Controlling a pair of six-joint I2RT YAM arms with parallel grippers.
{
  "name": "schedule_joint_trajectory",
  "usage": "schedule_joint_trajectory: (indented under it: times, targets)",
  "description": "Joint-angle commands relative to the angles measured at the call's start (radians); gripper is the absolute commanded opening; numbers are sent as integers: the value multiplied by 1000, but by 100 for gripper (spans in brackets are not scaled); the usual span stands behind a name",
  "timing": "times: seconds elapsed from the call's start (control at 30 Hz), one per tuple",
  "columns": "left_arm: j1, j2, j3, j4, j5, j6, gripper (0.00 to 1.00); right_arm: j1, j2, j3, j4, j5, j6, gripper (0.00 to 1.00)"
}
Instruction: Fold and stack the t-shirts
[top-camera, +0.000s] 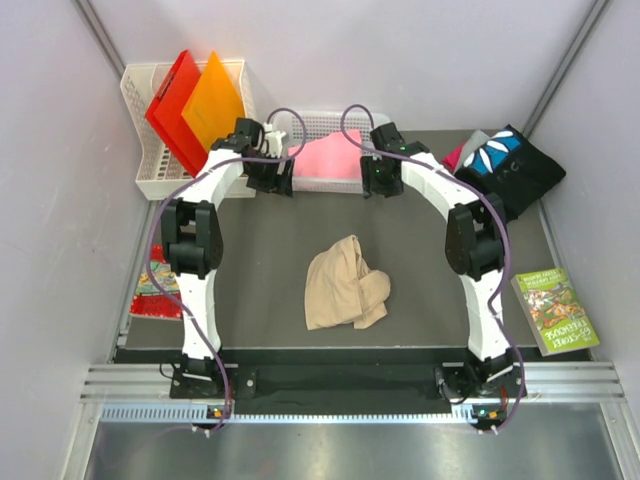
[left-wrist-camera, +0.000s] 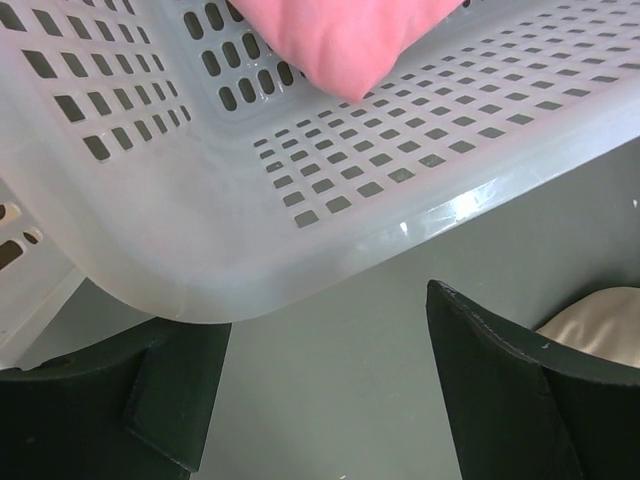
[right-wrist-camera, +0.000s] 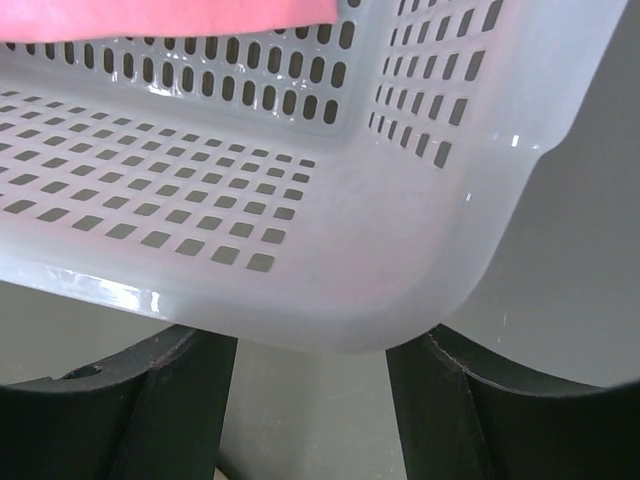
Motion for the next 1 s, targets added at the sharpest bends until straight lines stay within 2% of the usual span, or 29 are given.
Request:
schedule_joint_trajectory:
  times: [0.0,0.13,0.23,0.33,0.47,0.53,0.57,0.63,0.67,0.7,0.77,0.83,0.97]
  targets:
    - [-3,-58,11,-1,-7,29,83,-19,13,82,-1,-11,-19,59]
    - [-3,-121,-31,-22,-11,51,83,-21,21,83,12,-5,-43,63]
    - [-3,-190,-67,-88,9,94,83,-22,13,84,8,-2,-52,70]
    - [-3,-289,-127,-183,45,178,83,-24,-59,60,-26,8,-43,74]
    - [-11,-426,-127,-364,123,302,84,-24,-241,-106,-73,53,24,74]
    - [-54,-464,-130,-476,147,351,84,-24,-371,-198,-81,38,84,72]
    - [-75,-501,-139,-495,148,356,84,-24,-419,-321,-55,29,99,72]
    - [-163,-541,-196,-484,142,344,84,-24,-560,-454,-19,0,162,71]
    - [-196,-573,-219,-466,119,333,84,-22,-600,-574,6,-13,176,71]
    - [-273,-587,-247,-443,99,319,84,-24,-639,-626,20,-16,207,71]
    - [-375,-599,-340,-363,66,249,84,-22,-758,-774,50,-69,250,70]
    - [-460,-578,-373,-294,41,214,85,-16,-811,-897,74,-93,288,69]
    - [-503,-503,-364,-202,18,138,86,19,-929,-1020,100,-107,331,69]
